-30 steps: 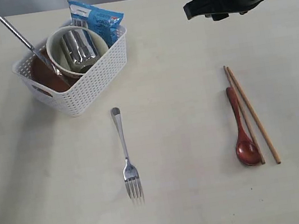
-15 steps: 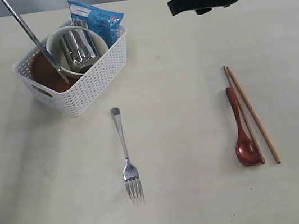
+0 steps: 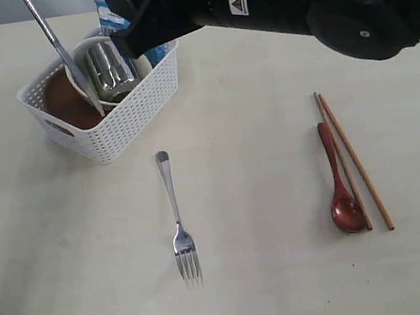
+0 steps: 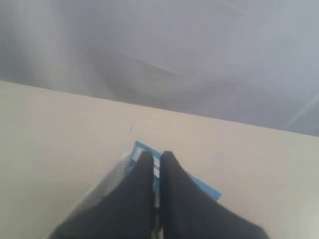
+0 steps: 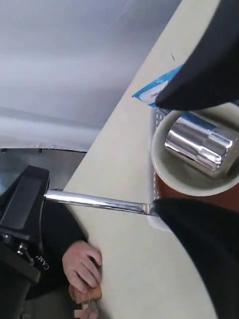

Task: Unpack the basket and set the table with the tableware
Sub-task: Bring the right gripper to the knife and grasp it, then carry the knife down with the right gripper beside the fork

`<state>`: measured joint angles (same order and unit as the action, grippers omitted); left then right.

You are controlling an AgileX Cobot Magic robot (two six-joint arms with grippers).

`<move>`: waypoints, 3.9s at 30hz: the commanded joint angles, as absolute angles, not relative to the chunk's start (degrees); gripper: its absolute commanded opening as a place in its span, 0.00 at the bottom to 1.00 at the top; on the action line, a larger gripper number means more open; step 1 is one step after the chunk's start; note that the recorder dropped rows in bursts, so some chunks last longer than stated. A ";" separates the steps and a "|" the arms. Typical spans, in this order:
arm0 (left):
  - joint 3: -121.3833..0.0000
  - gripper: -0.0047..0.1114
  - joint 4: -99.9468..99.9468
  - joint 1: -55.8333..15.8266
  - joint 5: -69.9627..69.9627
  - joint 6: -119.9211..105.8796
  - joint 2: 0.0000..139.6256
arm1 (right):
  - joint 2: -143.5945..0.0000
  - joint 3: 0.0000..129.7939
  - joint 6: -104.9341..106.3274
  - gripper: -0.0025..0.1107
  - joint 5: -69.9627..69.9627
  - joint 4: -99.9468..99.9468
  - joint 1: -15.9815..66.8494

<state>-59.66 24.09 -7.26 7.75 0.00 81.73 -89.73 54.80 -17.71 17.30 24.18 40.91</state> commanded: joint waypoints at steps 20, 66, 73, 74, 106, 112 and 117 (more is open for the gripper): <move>-61.14 0.04 29.59 -13.27 19.83 -11.61 76.12 | -95.19 54.57 -45.03 0.55 35.82 43.73 40.73; -61.14 0.10 56.37 -13.52 30.97 -39.38 75.19 | -95.19 54.57 -57.51 0.02 31.10 44.01 40.83; -61.14 0.51 55.91 -13.26 28.63 -39.38 75.19 | -95.19 54.57 -61.68 0.02 26.86 44.01 40.83; -61.14 0.55 55.62 -13.26 27.90 -39.38 75.19 | -95.19 54.57 -61.97 0.02 24.26 43.77 40.73; -45.71 0.05 43.58 -13.26 15.53 -40.03 59.60 | -101.05 57.96 -41.57 0.02 -28.90 -10.62 51.43; -44.59 0.05 43.58 -13.26 15.34 -40.78 55.96 | -110.81 67.83 -40.92 0.02 -31.84 -14.13 55.60; -44.59 0.05 43.58 -13.26 15.34 -40.78 55.96 | -115.50 72.93 -40.92 0.02 -32.06 -15.64 56.09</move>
